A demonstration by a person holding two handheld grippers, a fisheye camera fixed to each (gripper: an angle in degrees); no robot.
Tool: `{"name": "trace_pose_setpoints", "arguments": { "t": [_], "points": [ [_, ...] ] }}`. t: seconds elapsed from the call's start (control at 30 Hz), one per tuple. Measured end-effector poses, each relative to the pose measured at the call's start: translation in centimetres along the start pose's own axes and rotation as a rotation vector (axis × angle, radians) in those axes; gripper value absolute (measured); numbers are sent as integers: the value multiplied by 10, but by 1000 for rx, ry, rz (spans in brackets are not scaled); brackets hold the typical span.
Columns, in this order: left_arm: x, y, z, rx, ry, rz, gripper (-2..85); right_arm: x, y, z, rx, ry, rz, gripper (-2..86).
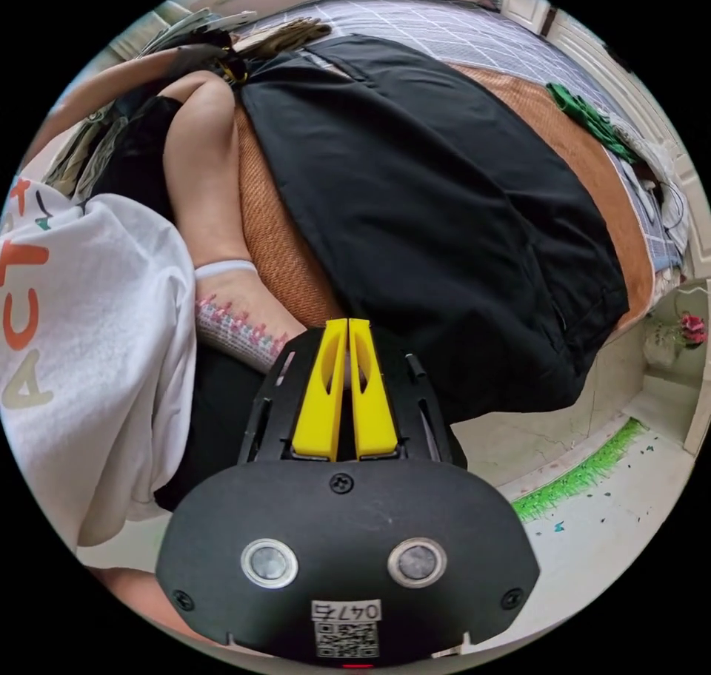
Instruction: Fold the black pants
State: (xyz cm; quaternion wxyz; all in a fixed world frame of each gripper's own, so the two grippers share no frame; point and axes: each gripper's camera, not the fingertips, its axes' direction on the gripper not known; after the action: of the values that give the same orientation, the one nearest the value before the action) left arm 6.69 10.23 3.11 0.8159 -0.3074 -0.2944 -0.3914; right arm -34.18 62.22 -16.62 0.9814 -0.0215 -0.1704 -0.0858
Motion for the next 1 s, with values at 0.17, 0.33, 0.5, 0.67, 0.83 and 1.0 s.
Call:
{"name": "trace_pose_setpoints", "arguments": {
  "t": [0.17, 0.33, 0.5, 0.67, 0.83, 1.0],
  "points": [
    [30, 1, -39, 44, -47, 70, 51, 35, 84, 6, 255, -59, 209, 9],
    [63, 1, -79, 67, -11, 140, 93, 124, 220, 47, 458, -103, 716, 27],
    [117, -11, -105, 7, -72, 275, 71, 174, 274, 165, 273, -384, 879, 81],
    [164, -26, -120, -57, -78, 337, 60, 188, 277, 304, -12, -684, 907, 110],
    [208, -41, -128, -143, -186, 404, 45, 180, 275, 337, 187, -895, 718, -1],
    [252, -49, -137, -242, -197, 520, -5, 160, 296, 339, 93, -665, 720, -12]
  ]
}}
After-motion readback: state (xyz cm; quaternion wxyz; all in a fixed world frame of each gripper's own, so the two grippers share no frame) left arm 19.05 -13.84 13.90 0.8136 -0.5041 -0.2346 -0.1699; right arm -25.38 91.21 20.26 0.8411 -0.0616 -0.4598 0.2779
